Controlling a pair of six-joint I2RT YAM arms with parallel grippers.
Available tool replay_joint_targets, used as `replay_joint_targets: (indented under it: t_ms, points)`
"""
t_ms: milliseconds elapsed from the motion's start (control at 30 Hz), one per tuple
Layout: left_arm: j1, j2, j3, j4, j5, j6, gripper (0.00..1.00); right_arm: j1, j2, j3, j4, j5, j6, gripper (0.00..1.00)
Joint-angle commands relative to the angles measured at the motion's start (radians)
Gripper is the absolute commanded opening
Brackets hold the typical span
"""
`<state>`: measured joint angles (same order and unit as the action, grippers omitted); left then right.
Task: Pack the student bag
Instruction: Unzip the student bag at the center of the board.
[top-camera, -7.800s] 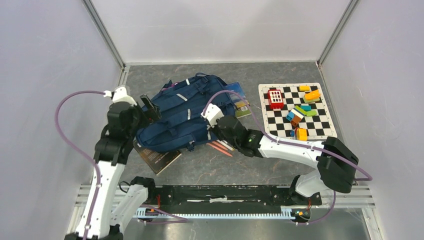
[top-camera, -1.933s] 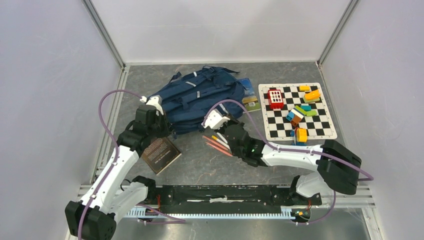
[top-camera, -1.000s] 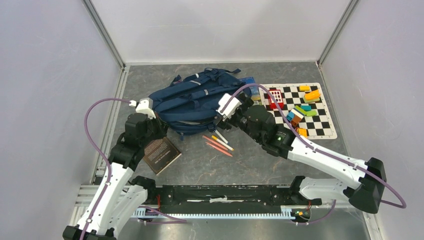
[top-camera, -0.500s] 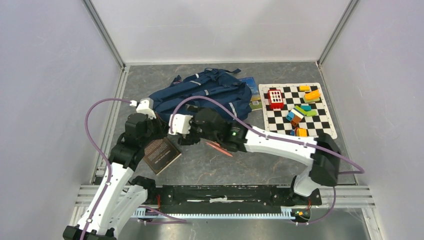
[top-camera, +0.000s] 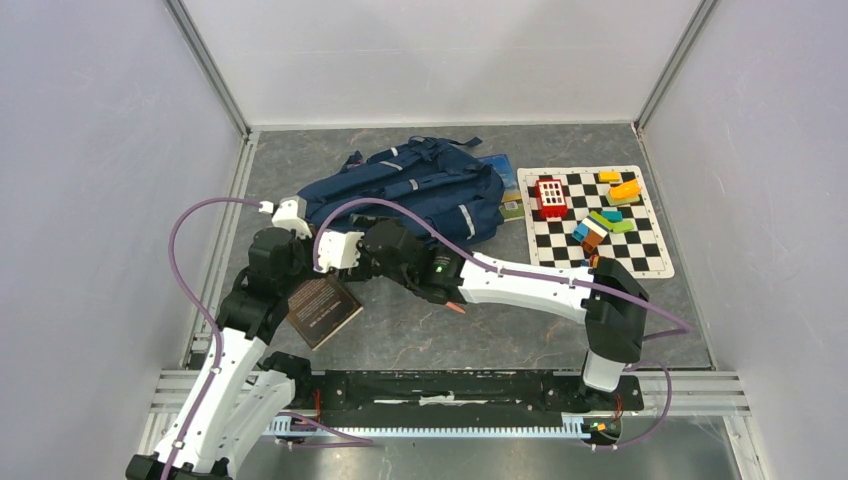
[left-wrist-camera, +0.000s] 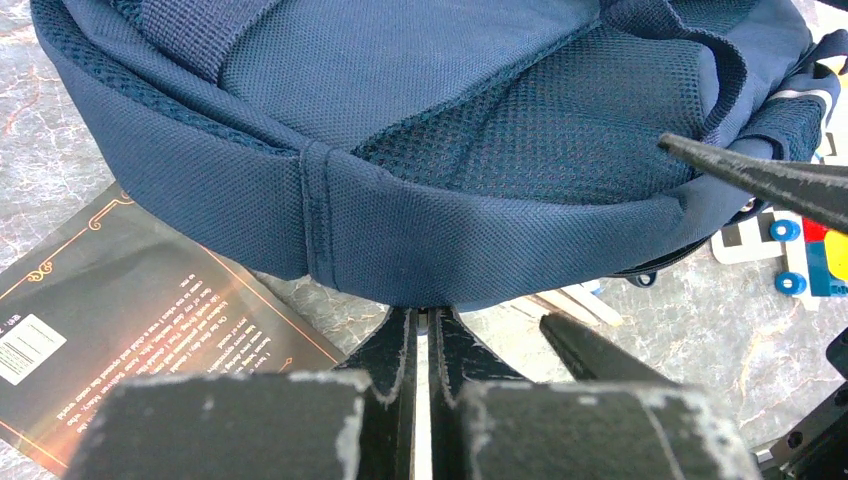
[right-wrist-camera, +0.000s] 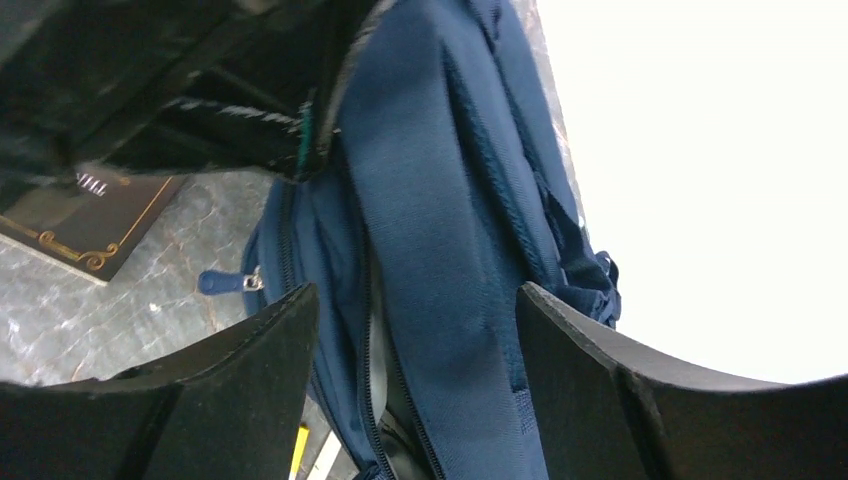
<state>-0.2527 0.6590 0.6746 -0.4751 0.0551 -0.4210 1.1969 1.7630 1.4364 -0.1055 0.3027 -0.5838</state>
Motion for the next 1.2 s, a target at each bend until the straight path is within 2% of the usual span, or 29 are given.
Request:
replay_joint_targets:
  t_ms: [0,33,133,267,333,467,533,633,933,1167]
  points:
    - [0.003,-0.025,0.01,0.116,0.025,-0.007,0.02,0.004,0.013,-0.016,0.163,0.118,-0.04,0.71]
    - [0.004,-0.027,0.01,0.116,0.025,-0.008,0.02,0.006,0.019,-0.02,0.178,0.143,-0.046,0.65]
    - [0.004,-0.031,0.008,0.118,0.023,-0.009,0.02,0.013,0.022,-0.054,0.263,0.223,-0.073,0.36]
    - [0.004,-0.036,0.009,0.113,0.01,-0.007,0.02,0.019,0.008,-0.081,0.316,0.225,-0.065,0.08]
    - [0.004,-0.038,0.008,0.11,0.001,-0.007,0.02,0.027,-0.008,-0.099,0.342,0.243,-0.064,0.0]
    - [0.004,-0.034,0.013,0.088,-0.051,-0.017,0.02,0.04,-0.077,-0.189,0.442,0.319,-0.075,0.0]
    - [0.006,-0.023,0.024,0.052,-0.139,-0.028,0.02,0.041,-0.127,-0.249,0.503,0.345,-0.073,0.0]
    - [0.015,-0.008,0.033,0.025,-0.186,-0.036,0.02,0.044,-0.197,-0.331,0.577,0.415,-0.087,0.0]
    - [0.085,-0.001,0.043,0.046,-0.182,-0.019,0.02,0.046,-0.386,-0.461,0.606,0.449,-0.062,0.0]
    - [0.192,0.056,0.039,0.09,-0.06,-0.038,0.02,0.045,-0.542,-0.491,0.583,0.41,0.024,0.0]
